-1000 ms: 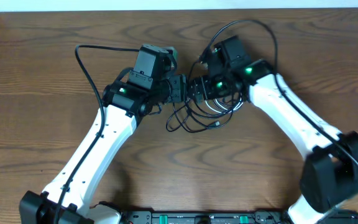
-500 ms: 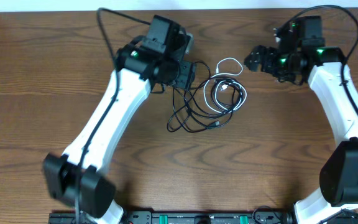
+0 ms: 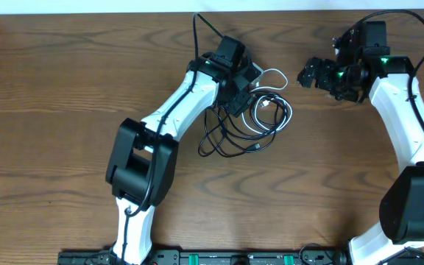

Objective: Untangle cables

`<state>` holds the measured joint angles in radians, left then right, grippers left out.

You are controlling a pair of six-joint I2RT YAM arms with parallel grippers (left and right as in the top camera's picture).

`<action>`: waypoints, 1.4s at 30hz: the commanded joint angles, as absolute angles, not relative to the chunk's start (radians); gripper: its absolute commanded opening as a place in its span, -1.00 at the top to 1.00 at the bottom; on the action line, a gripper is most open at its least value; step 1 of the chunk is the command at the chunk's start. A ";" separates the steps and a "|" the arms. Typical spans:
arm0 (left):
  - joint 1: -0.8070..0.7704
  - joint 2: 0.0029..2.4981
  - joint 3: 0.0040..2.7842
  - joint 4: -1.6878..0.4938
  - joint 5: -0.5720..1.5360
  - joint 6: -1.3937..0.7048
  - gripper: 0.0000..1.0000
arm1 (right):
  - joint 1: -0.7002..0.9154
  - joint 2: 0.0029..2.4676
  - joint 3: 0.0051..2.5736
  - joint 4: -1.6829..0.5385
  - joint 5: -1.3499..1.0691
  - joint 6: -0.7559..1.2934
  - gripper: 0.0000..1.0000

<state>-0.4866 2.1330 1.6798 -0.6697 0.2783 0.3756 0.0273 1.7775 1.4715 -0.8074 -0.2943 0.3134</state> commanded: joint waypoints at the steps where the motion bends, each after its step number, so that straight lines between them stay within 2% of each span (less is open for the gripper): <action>1: -0.484 2.202 1.691 -0.641 0.284 0.398 -0.22 | 0.034 1.792 1.476 -0.809 -0.286 0.305 -0.99; 3: -0.484 2.239 1.690 -0.642 0.284 0.391 -0.22 | 0.034 1.792 1.476 -0.809 -0.286 0.305 -0.99; 7: -0.484 2.249 1.691 -0.633 0.283 0.391 0.20 | 0.034 1.792 1.476 -0.810 -0.286 0.305 -0.99; 8: -0.484 2.244 1.691 -0.630 0.283 0.391 0.41 | 0.034 1.792 1.476 -0.809 -0.286 0.305 -0.98; 9: -0.484 2.234 1.691 -0.630 0.283 0.390 0.53 | 0.034 1.792 1.476 -0.810 -0.286 0.305 -0.99; 10: -0.484 2.218 1.691 -0.631 0.283 0.377 0.85 | 0.034 1.792 1.476 -0.813 -0.286 0.305 -0.99; 16: -0.484 2.072 1.691 -0.645 0.283 0.293 0.85 | 0.034 1.792 1.476 -0.844 -0.287 0.306 -0.98; 19: -0.484 1.973 1.691 -0.630 0.283 0.277 0.85 | 0.036 1.792 1.476 -0.868 -0.287 0.306 -0.83; 27: -0.484 1.636 1.691 -0.507 0.283 0.268 0.85 | 0.134 1.792 1.475 -0.841 -0.290 0.306 -0.75; 32: -0.484 1.497 1.691 -0.442 0.172 0.267 0.85 | 0.211 1.792 1.475 -0.827 -0.290 0.306 -0.75; 39: -0.483 1.430 1.691 -0.468 0.129 0.202 0.85 | 0.256 1.792 1.475 -0.756 -0.229 0.306 -0.76; 42: -0.483 1.429 1.691 -0.506 0.013 0.164 0.85 | 0.256 1.792 1.475 -0.714 -0.204 0.306 -0.88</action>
<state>-0.4866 1.4368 1.6802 -0.4873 0.1291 0.2157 0.2546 1.7775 1.4715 -0.7235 -0.2455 0.3069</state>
